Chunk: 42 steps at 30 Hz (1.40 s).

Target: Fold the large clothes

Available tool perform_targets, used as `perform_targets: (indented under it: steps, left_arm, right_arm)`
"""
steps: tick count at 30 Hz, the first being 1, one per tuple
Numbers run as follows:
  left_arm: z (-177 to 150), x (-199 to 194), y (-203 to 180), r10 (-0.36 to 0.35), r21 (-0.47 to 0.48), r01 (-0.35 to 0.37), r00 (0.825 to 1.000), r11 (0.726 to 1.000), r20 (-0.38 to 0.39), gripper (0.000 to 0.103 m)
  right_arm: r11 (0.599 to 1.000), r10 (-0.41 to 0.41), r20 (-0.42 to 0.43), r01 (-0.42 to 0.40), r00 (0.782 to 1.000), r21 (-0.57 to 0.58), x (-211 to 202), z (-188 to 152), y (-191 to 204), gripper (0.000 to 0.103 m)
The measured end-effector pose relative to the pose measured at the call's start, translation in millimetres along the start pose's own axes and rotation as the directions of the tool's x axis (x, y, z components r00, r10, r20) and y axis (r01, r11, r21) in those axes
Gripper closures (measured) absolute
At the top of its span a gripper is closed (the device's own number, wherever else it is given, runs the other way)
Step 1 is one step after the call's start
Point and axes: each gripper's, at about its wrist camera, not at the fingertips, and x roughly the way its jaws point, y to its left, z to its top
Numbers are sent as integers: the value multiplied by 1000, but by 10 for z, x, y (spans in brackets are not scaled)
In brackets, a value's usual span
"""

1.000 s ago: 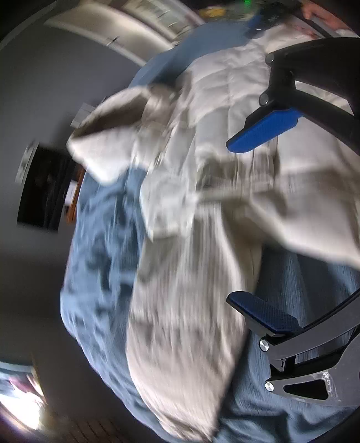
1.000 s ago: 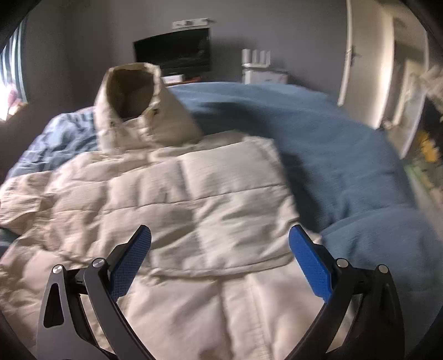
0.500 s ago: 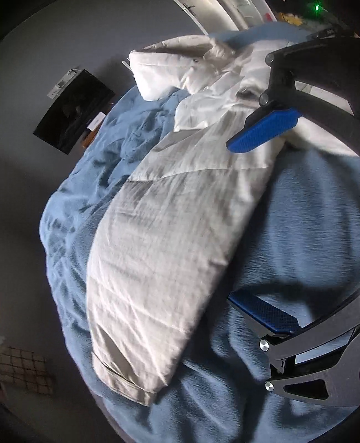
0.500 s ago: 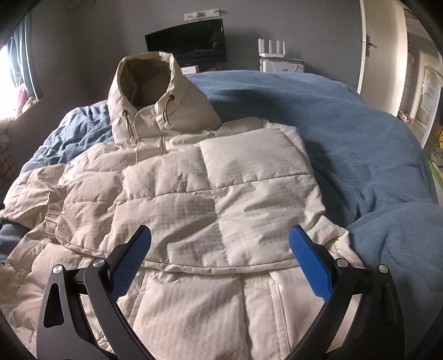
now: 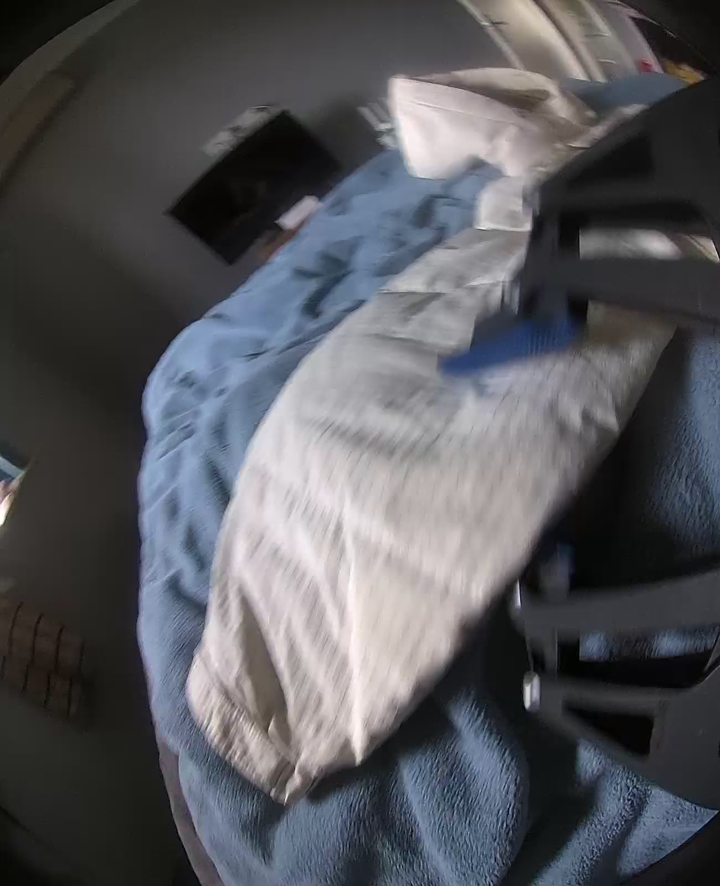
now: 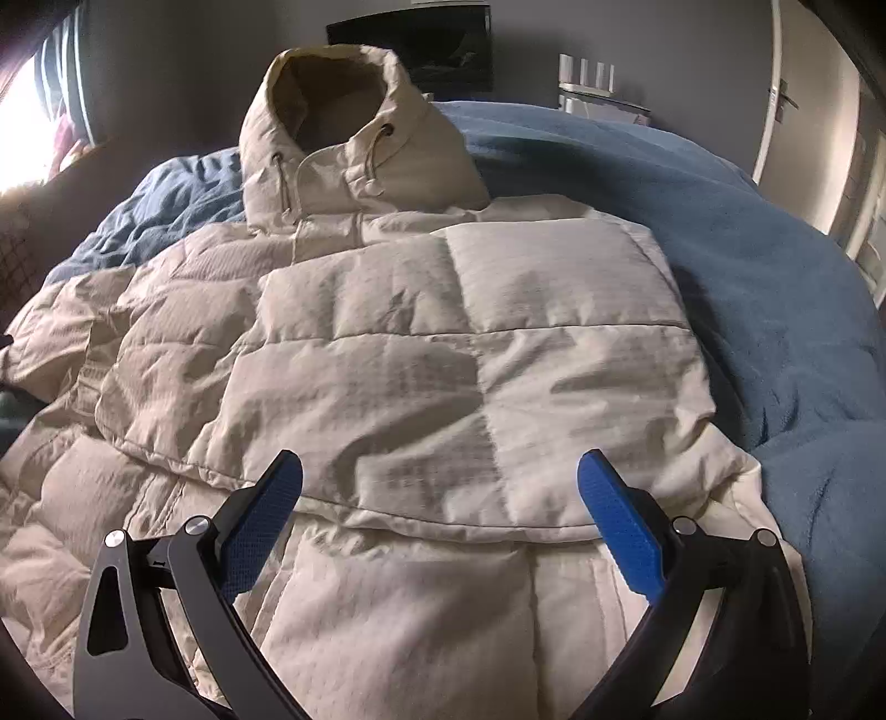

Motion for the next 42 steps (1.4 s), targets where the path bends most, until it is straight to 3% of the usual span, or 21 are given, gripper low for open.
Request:
perform_targets:
  steps: [1, 4, 5, 8, 11, 16, 22, 26, 29, 31, 35, 38, 42]
  left_arm:
    - [14, -66, 1, -12, 0, 12, 1000, 1000, 26, 88]
    - [64, -325, -271, -16, 123, 3, 995, 992, 103, 93]
    - [65, -455, -463, -21, 203, -8, 990, 979, 138, 95]
    - [50, -732, -875, -68, 325, 4, 980, 946, 185, 96]
    - [33, -947, -1178, -137, 382, 54, 972, 923, 193, 97]
    - [-165, -1250, -1782, -224, 500, 112, 960, 859, 169, 98]
    - [-589, -1312, -2314, -285, 610, 185, 956, 771, 70, 98]
    - [-1005, -1212, -2564, -314, 668, 250, 949, 701, -25, 98]
    - [-1416, -1069, -2747, -319, 721, 301, 941, 624, -117, 98]
    - [-1732, -942, -2826, -309, 760, 341, 931, 554, -193, 98]
    - [-2176, -710, -2840, -269, 801, 387, 918, 458, -290, 97]
    - [-2274, -553, -2787, -254, 780, 435, 899, 450, -356, 97]
    - [-2339, -326, -2715, -243, 706, 525, 850, 476, -468, 95]
  right_arm:
    - [1000, 0, 0, 0, 1000, -7, 3, -3, 17, 8]
    - [1000, 4, 2, -4, 1000, -19, -1, -1, 41, 8]
    - [1000, 6, 3, -6, 1000, -20, -1, 0, 45, 8]
    - [1000, 9, 7, -9, 1000, -19, -14, -6, 38, 8]
    - [1000, 17, 20, -17, 1000, -10, -54, -12, 8, 8]
    - [998, 28, 67, -31, 997, 47, -171, 2, -135, 8]
    - [995, 10, 124, -23, 992, 101, -295, 30, -331, 8]
    - [991, 17, 115, -32, 993, 131, -264, 36, -426, 8]
    - [988, 27, 97, -42, 995, 149, -209, 34, -461, 8]
    - [987, 31, 87, -45, 996, 154, -178, 28, -461, 8]
    - [985, 34, 68, -45, 997, 165, -115, 30, -472, 8]
    - [984, 35, 49, -43, 998, 175, -59, 31, -490, 8]
    - [981, 31, 29, -36, 999, 193, 9, 28, -517, 8]
